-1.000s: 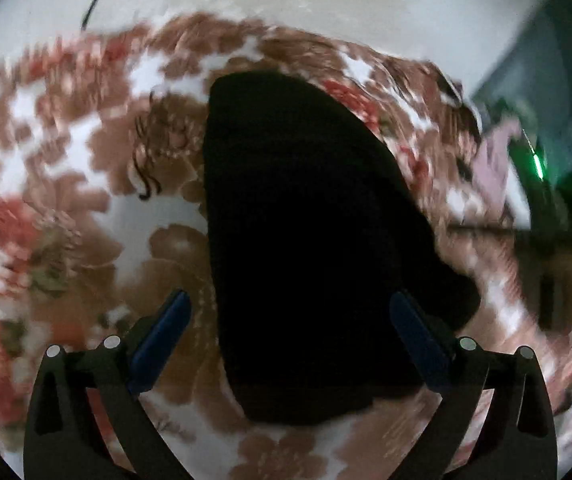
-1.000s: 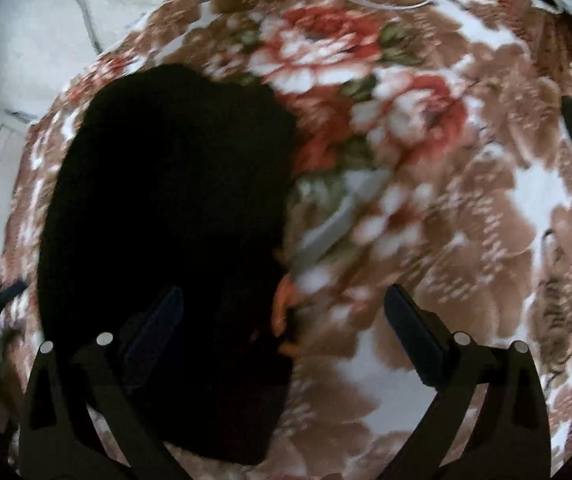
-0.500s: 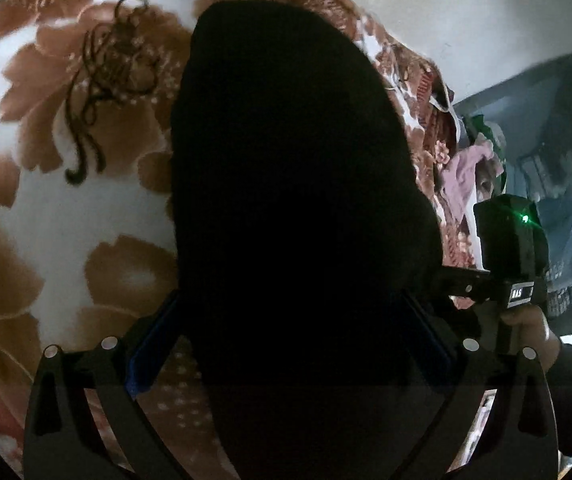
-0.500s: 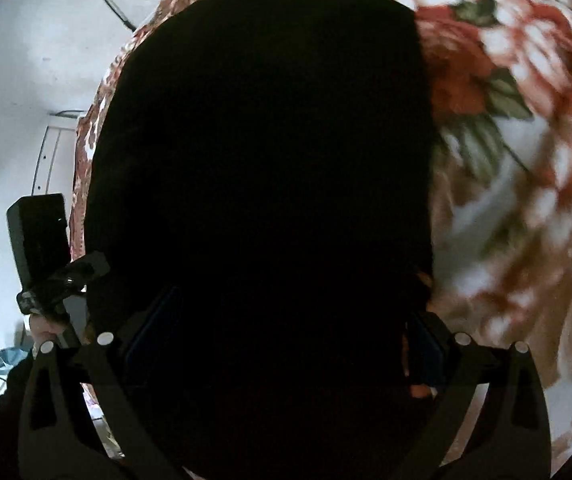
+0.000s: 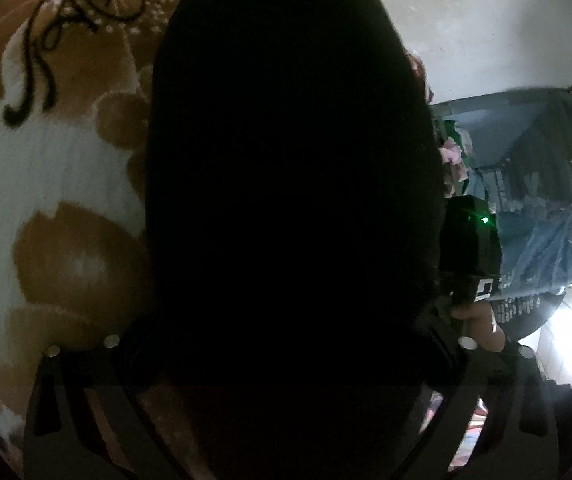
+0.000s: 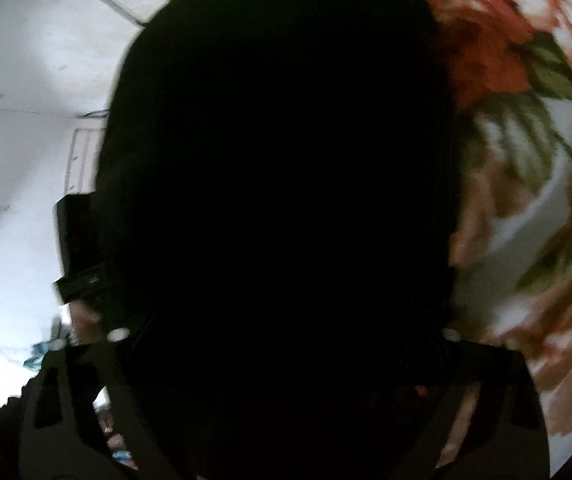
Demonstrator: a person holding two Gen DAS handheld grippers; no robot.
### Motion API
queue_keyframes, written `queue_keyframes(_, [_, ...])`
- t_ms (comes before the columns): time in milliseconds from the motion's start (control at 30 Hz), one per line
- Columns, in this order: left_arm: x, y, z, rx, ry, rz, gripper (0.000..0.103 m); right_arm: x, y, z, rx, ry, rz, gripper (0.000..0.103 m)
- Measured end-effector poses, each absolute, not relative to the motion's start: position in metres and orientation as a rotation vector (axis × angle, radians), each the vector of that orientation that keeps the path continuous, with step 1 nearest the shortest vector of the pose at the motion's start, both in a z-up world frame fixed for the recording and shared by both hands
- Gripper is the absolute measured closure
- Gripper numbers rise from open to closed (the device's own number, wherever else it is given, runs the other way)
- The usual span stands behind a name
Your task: Fold large clothes
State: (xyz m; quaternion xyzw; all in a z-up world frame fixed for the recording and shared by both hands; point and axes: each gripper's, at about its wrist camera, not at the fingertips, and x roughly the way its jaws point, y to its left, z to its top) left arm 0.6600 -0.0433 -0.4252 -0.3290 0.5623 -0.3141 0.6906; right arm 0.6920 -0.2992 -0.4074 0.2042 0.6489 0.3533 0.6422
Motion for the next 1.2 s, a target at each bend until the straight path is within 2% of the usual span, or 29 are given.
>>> queue_keyframes(67, [0.655, -0.043, -0.418, -0.74, 1.236, -0.724, 0.017, 0.69, -0.295, -0.4, 0.486, 1.469, 0.845, 0.04])
queue_keyframes(100, [0.653, -0.044, -0.416, -0.745, 1.226, -0.729, 0.017, 0.691, -0.293, -0.399, 0.492, 1.463, 0.86, 0.042])
queue_keyframes(333, [0.658, -0.044, -0.45, -0.872, 1.2, -0.693, 0.018, 0.707, -0.288, -0.442, 0.642, 1.471, 0.907, 0.044])
queue_keyframes(400, [0.655, -0.046, -0.447, -0.879, 1.209, -0.698, 0.029, 0.706, -0.287, -0.441, 0.633, 1.467, 0.921, 0.049])
queue_keyframes(467, [0.649, -0.041, -0.435, -0.866, 1.199, -0.715, 0.036, 0.703, -0.288, -0.435, 0.664, 1.462, 0.959, 0.064])
queue_keyframes(533, [0.644, -0.048, -0.414, -0.807, 1.193, -0.731, 0.038, 0.7, -0.283, -0.426, 0.643, 1.449, 0.991, 0.067])
queue_keyframes(1000, [0.606, -0.11, -0.279, -0.668, 1.118, -0.856, 0.039, 0.641, -0.304, -0.334, 0.758, 1.253, 1.045, 0.068])
queue_keyframes(1200, [0.578, -0.147, -0.215, -0.541, 1.126, -0.928, 0.039, 0.595, -0.36, -0.291, 0.851, 1.142, 1.023, 0.068])
